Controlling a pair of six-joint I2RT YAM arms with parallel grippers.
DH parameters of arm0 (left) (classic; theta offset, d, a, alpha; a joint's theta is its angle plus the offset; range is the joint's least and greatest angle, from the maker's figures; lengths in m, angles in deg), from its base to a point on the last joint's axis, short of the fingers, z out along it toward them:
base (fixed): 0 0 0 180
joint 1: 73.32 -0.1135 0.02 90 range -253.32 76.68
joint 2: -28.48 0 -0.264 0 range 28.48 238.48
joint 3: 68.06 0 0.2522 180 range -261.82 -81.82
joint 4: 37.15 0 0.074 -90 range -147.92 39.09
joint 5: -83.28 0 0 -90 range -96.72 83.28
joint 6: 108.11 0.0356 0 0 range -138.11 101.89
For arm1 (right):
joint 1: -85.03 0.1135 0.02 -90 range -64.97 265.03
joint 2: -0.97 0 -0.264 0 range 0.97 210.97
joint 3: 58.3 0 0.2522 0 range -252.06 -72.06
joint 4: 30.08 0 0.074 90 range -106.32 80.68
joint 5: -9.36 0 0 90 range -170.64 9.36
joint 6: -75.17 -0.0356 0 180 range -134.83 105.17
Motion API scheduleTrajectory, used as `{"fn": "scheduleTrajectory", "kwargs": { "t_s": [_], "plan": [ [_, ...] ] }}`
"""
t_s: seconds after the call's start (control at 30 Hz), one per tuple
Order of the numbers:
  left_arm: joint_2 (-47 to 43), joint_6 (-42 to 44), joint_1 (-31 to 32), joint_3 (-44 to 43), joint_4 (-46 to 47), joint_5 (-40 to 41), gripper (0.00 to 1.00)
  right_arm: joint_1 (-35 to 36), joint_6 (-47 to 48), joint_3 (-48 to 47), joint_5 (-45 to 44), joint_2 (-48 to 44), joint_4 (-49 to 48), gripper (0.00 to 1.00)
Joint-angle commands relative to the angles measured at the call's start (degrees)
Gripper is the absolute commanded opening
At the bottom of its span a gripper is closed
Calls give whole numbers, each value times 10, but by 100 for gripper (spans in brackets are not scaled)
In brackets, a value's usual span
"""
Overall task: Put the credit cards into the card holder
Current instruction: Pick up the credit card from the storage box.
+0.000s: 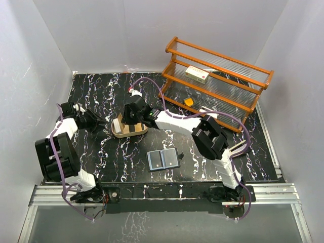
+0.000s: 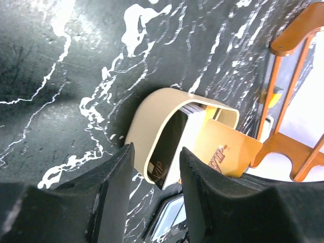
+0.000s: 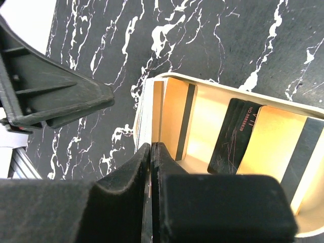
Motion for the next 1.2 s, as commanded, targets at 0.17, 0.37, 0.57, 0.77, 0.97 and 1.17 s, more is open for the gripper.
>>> {"fn": "scheduleTrajectory", "kwargs": {
  "t_s": [0.17,0.37,0.57,0.77,0.97,1.17],
  "plan": [
    [-133,21,4,-15,-22,-40,46,4,31,51,-61,-110,-8,0],
    [-193,2,35,6,23,-148,50,-3,53,137,-40,-213,-7,0],
    [-230,-36,90,21,83,-241,59,-13,52,216,-22,-331,5,0],
    [-273,-195,105,82,254,-311,64,-15,-2,315,45,-426,-75,0],
    [-304,-418,121,168,510,-342,66,-15,-72,392,53,-492,-175,0],
    [-326,-479,140,194,569,-333,65,-15,-125,420,63,-508,-234,0]
  ]
}}
